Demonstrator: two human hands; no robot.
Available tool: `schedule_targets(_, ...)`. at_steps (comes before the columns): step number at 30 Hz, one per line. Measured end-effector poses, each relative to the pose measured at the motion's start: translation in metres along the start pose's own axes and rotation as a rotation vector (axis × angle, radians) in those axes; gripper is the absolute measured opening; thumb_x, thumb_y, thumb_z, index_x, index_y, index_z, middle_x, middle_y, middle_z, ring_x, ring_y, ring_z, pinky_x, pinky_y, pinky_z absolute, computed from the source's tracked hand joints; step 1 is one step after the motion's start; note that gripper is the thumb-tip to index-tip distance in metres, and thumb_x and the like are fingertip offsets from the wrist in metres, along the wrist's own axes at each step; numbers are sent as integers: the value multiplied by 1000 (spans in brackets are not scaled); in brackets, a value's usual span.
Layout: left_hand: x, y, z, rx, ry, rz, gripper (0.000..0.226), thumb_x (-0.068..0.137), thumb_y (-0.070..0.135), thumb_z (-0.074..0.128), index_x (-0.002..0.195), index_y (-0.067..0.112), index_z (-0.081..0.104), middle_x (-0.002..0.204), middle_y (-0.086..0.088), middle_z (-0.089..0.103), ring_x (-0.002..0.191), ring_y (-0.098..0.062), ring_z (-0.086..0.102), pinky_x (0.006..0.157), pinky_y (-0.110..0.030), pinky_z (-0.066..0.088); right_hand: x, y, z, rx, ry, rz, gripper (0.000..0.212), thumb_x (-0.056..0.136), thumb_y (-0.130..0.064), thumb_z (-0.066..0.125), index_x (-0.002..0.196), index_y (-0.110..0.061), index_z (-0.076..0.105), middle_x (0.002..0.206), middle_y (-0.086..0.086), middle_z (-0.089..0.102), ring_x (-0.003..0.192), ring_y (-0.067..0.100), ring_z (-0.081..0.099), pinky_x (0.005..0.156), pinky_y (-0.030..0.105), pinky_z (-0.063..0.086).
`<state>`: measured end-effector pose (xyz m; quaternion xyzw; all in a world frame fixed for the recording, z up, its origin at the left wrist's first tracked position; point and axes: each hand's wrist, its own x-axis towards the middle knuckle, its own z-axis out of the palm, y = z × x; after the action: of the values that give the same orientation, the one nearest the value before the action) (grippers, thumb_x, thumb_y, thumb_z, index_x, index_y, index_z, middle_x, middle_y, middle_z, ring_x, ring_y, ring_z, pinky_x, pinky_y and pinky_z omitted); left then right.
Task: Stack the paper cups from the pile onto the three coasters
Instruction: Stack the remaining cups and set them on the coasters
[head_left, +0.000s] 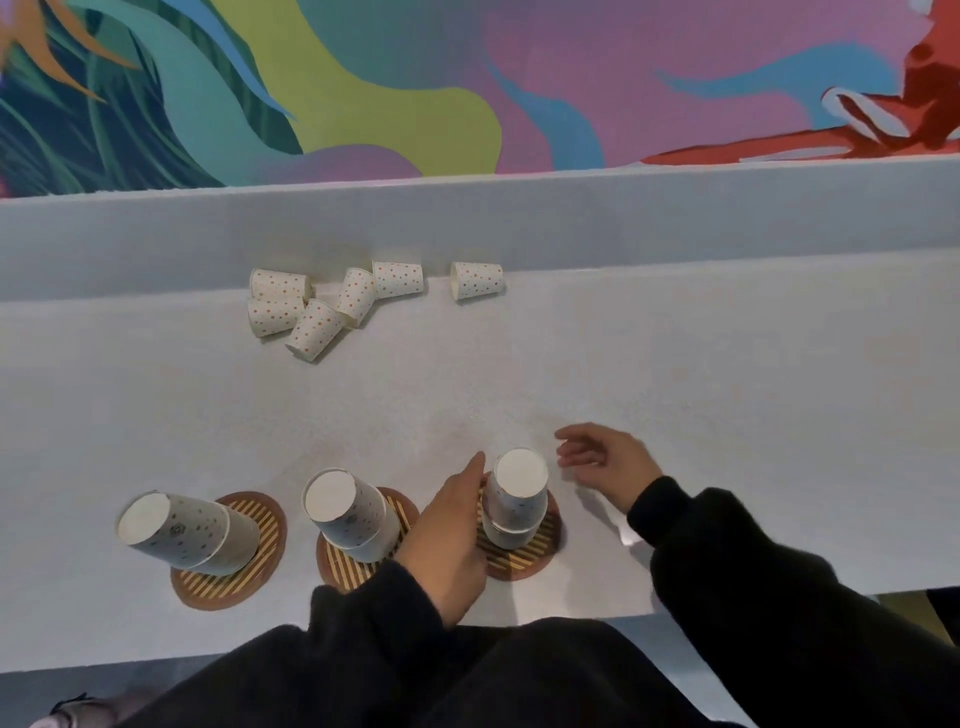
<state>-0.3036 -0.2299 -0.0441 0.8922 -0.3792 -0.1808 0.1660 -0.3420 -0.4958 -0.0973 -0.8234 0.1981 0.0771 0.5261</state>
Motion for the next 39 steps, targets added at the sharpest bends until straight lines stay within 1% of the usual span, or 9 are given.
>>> schedule_targets(5, -42, 26, -126, -12, -43, 2, 77, 96, 34, 63, 159, 39, 20, 151, 19, 43, 123, 1, 52, 104, -23, 44, 30, -69, -46, 146, 127, -82, 30, 88, 0, 77, 104, -26, 75, 97, 9, 77, 97, 35, 73, 86, 54, 63)
schedule_targets(10, -44, 14, -191, 31, -41, 5, 80, 88, 55, 69, 154, 48, 24, 144, 24, 48, 112, 2, 58, 92, -24, 53, 20, -87, -29, -152, -340, 364, 36, 97, -5, 59, 119, -32, 64, 125, 10, 61, 99, 36, 73, 57, 49, 63)
schedule_targets(14, -41, 19, -154, -76, -192, -71, 96, 84, 56, 74, 154, 53, 9, 145, 20, 48, 105, -1, 63, 94, -28, 54, -9, -37, -24, -144, -319, 350, 59, 86, 8, 63, 119, -41, 63, 126, 5, 61, 99, 30, 72, 73, 53, 65)
schedule_targets(17, -21, 26, -121, -218, -152, -101, 107, 79, 48, 82, 155, 53, 7, 150, 13, 46, 112, -5, 64, 99, -27, 53, -17, -32, -14, -140, -395, 255, 72, 75, -5, 83, 125, -50, 56, 125, -3, 63, 99, 25, 74, 78, 41, 65)
schedule_targets(20, 6, 28, -74, -307, -135, -146, 117, 79, 37, 86, 159, 43, 1, 156, 7, 42, 131, -17, 56, 111, -33, 44, -20, -32, 20, -433, -457, 130, 81, 74, -18, 89, 138, -44, 48, 130, -11, 64, 111, 18, 67, 93, 31, 56)
schedule_targets(23, 28, 11, -15, -417, -148, -278, 108, 81, 32, 83, 160, 35, 10, 153, 3, 46, 136, -22, 51, 113, -34, 42, -17, -27, 42, -444, -319, 97, 56, 79, -26, 85, 130, -27, 61, 125, -4, 69, 114, 18, 63, 104, 35, 50)
schedule_targets(27, 35, -7, 35, -375, -186, -361, 76, 72, 38, 83, 138, 36, 46, 130, 10, 61, 122, -17, 59, 100, -29, 44, -24, -29, 49, -426, -239, 74, 32, 84, -33, 80, 111, -20, 68, 112, 2, 73, 102, 22, 66, 98, 38, 54)
schedule_targets(31, 34, -8, 43, -355, -142, -407, 70, 78, 29, 82, 139, 27, 48, 129, 2, 57, 124, -24, 56, 107, -35, 44, -29, -27, 48, -433, -219, -9, 26, 88, -39, 77, 94, -40, 51, 112, 3, 69, 104, 25, 64, 94, 33, 50)
schedule_targets(39, 33, -8, 46, -314, -119, -440, 61, 83, 24, 80, 135, 26, 48, 131, -2, 59, 123, -26, 58, 103, -34, 47, -25, -14, 49, -429, -210, -24, 36, 88, -45, 77, 119, -32, 62, 118, 2, 67, 108, 25, 63, 98, 31, 49)
